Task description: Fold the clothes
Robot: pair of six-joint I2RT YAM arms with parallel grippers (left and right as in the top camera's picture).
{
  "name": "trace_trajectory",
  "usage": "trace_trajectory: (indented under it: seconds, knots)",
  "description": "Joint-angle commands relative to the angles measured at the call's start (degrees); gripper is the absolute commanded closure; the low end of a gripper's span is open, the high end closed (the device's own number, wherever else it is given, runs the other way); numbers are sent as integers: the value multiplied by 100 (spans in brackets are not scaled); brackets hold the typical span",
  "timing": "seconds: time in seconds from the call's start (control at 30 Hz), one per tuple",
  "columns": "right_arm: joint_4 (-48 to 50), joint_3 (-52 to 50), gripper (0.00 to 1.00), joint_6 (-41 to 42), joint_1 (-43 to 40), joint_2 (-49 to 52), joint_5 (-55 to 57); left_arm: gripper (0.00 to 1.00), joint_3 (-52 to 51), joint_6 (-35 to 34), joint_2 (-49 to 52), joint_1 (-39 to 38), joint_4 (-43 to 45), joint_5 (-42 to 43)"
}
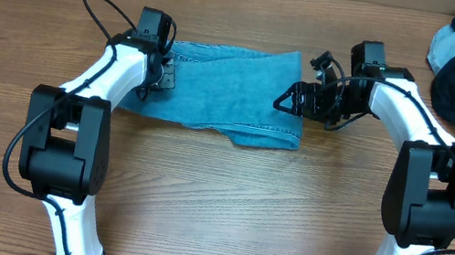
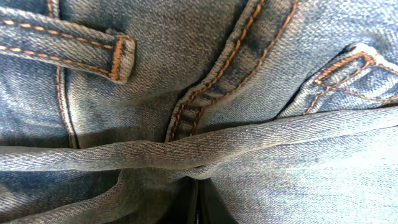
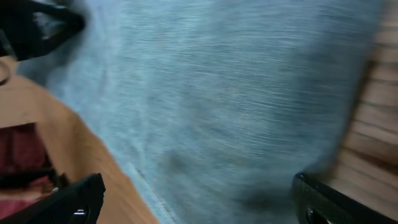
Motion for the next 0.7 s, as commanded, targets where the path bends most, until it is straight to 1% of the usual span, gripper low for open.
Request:
trace_trajectory:
  seconds: [0.0, 0.17, 0.23, 0.47, 0.6, 0.67]
  knots:
    - [31, -37, 0, 304, -26, 68, 927, 96, 0, -33, 319, 35, 57, 142]
    - [151, -63, 0, 302, -59, 94, 925, 96, 0, -33, 319, 35, 63, 164]
    - [229, -63, 0, 304, -59, 221, 752, 96, 0, -33, 319, 35, 63, 197]
    - [573, -61, 0, 411, -57, 850, -1025, 96, 0, -33, 319, 35, 55, 249]
    - [651, -61, 0, 413, 50, 914, -1517, 96, 0, -33, 319, 35, 61, 286]
    - [778, -61, 0, 570, 153, 914, -1565, 96, 0, -33, 319, 35, 59, 284]
